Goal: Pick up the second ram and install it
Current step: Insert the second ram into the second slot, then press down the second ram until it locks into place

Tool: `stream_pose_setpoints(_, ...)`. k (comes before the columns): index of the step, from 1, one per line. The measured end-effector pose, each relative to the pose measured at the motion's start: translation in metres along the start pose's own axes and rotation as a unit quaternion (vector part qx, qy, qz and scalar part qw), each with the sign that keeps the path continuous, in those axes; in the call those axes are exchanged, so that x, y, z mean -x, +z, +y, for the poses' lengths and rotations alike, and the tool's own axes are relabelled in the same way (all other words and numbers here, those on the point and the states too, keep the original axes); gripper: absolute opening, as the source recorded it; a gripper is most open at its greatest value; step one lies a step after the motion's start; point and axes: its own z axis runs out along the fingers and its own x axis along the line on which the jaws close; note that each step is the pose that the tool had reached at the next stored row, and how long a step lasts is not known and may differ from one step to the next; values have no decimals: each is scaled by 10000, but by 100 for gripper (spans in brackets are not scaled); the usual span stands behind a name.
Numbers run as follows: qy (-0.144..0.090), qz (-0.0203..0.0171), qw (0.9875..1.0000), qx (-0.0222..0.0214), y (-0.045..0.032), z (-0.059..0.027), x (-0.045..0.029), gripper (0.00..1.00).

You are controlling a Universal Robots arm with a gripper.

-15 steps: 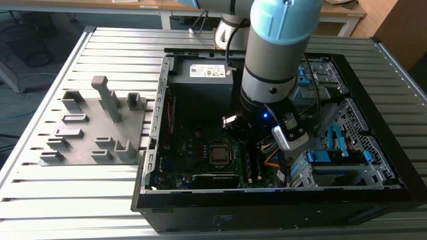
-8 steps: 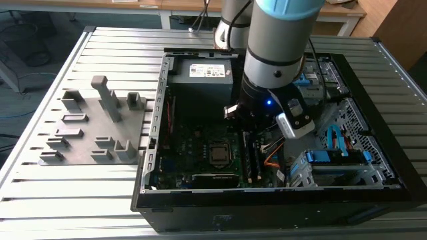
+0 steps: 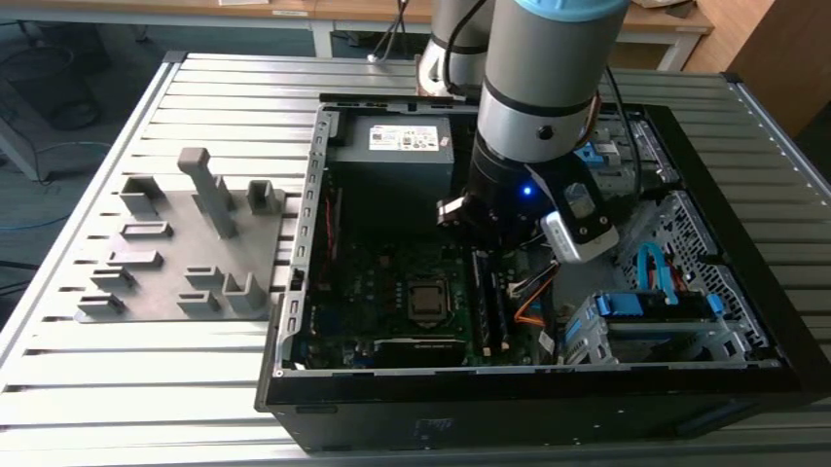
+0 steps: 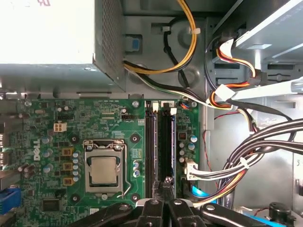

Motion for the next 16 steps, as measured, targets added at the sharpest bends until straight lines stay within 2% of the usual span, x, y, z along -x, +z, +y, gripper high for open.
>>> stream_pose_setpoints(8,0,0,10000,1,1,1,0,10)
stream_pose_setpoints(11,0,1,10000,-1,52,19,-3,10)
stream_pose_setpoints(16,0,1,10000,-1,145,102,-8,10)
